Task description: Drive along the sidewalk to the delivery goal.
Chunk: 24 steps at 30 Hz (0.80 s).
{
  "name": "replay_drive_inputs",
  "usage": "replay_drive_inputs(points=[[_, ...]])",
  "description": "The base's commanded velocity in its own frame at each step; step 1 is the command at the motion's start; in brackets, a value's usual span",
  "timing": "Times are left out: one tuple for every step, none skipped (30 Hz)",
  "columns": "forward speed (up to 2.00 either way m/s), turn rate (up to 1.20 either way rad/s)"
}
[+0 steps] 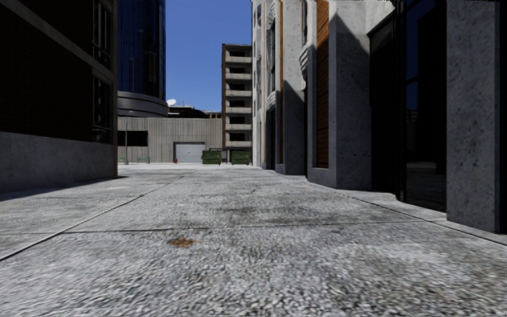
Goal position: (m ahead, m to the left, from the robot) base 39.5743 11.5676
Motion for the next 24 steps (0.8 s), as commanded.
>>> replay_drive_inputs(points=[[2.00, 1.06], [2.00, 1.09], [2.00, 1.08], [2.00, 0.87], [2.00, 0.71], [2.00, 0.40], [2.00, 0.14], [2.00, 0.05], [2.00, 0.03], [2.00, 0.02], [2.00, 0.02], [2.00, 0.01], [2.00, 0.01], [2.00, 0.01], [2.00, 0.01], [2.00, 0.01], [2.00, 0.01], [2.00, 0.01], [2.00, 0.01], [2.00, 0.01], [2.00, 0.01], [2.00, 0.01], [2.00, 0.01], [2.00, 0.01]])
